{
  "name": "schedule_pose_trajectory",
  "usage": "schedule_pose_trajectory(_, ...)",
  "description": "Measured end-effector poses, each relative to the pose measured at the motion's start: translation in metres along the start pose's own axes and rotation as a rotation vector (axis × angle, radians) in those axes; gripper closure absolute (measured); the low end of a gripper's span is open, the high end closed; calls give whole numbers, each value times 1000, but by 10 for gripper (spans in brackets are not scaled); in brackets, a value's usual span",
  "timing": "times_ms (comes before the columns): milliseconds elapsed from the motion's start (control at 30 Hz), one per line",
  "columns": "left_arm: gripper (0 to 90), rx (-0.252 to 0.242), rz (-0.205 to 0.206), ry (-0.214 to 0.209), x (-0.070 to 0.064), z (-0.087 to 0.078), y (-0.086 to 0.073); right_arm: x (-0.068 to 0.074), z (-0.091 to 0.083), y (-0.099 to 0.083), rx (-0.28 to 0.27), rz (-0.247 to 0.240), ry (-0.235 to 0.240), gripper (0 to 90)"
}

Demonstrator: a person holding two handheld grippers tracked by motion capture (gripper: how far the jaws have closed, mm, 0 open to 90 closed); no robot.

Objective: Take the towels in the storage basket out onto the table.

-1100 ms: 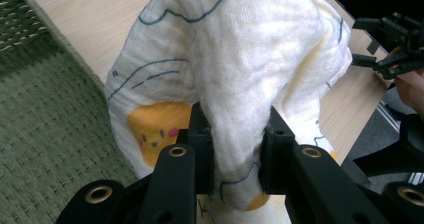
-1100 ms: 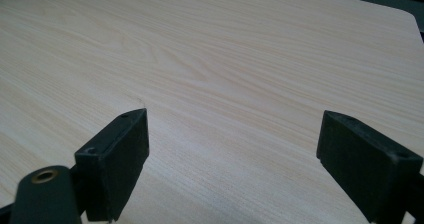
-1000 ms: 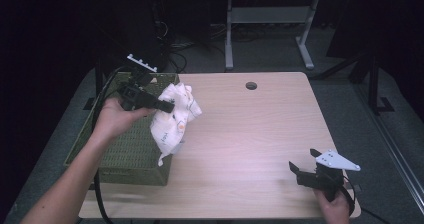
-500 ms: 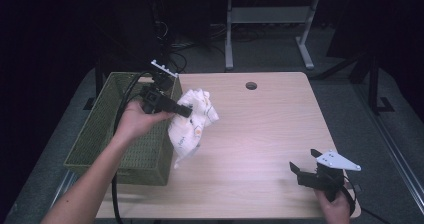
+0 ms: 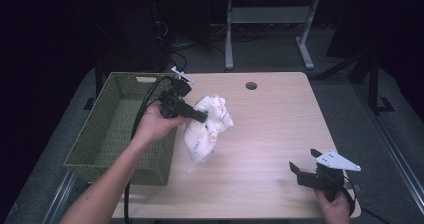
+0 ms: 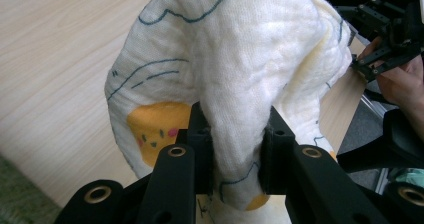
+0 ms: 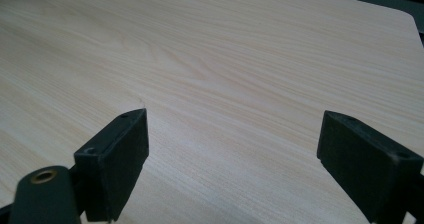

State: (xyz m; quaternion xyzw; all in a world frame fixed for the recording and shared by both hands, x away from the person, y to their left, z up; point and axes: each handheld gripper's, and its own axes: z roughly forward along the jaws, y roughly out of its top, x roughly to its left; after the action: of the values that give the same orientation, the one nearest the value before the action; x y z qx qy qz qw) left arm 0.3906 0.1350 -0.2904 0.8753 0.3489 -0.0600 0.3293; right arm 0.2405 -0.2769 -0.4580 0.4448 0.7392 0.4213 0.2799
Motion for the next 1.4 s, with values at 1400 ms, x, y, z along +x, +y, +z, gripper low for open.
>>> schedule_pose_trajectory(1400, 706, 15, -84, 15, 4, 107, 28, -3, 2, -1, 2, 5, 4, 125)
